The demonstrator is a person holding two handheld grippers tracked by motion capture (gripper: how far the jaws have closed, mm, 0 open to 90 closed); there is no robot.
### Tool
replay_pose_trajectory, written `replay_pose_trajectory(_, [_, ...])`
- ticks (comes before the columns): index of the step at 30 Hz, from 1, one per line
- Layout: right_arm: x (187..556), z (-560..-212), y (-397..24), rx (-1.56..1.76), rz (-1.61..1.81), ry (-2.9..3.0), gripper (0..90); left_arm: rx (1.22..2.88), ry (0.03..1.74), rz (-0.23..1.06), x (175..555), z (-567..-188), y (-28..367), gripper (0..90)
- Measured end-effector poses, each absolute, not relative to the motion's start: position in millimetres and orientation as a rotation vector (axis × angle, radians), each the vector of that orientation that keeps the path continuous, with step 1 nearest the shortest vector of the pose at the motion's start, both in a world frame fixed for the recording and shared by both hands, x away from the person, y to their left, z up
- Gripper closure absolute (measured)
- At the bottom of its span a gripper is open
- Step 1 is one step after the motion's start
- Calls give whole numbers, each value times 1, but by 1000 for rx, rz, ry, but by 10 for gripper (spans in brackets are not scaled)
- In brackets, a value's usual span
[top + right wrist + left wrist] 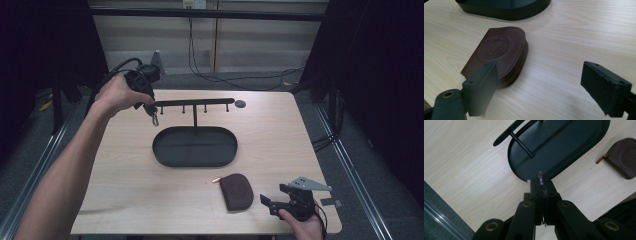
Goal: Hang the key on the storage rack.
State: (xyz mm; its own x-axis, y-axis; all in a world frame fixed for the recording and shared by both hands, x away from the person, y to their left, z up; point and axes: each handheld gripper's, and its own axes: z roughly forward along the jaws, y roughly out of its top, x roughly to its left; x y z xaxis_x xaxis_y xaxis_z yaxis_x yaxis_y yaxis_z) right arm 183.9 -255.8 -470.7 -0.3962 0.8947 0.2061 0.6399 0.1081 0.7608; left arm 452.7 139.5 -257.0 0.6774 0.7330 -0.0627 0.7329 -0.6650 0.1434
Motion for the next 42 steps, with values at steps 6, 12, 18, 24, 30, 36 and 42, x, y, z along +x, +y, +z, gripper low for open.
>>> replay_pose_trajectory(6, [184, -471, -256, 1504, 1175, 2090, 153, 2720, 1215, 18, 460, -257, 132, 890])
replay_pose_trajectory(12, [183, -470, -255, 1504, 1173, 2089, 160, 2709, 1247, 31, 469, -261, 131, 890])
replay_pose_trajectory(18, [184, -471, -256, 1505, 1174, 2090, 165, 2664, 1268, 57, 475, -262, 130, 890])
replay_pose_trajectory(24, [184, -471, -255, 1505, 1176, 2091, 166, 2638, 1289, 74, 476, -263, 130, 888])
replay_pose_trajectory(30, [184, -471, -255, 1502, 1179, 2095, 171, 2629, 1327, 115, 479, -262, 136, 881])
replay_pose_trajectory(36, [184, -471, -255, 1500, 1175, 2099, 171, 2632, 1324, 119, 479, -263, 135, 882])
replay_pose_trajectory(42, [184, -471, -255, 1500, 1176, 2098, 171, 2638, 1326, 129, 478, -266, 136, 861])
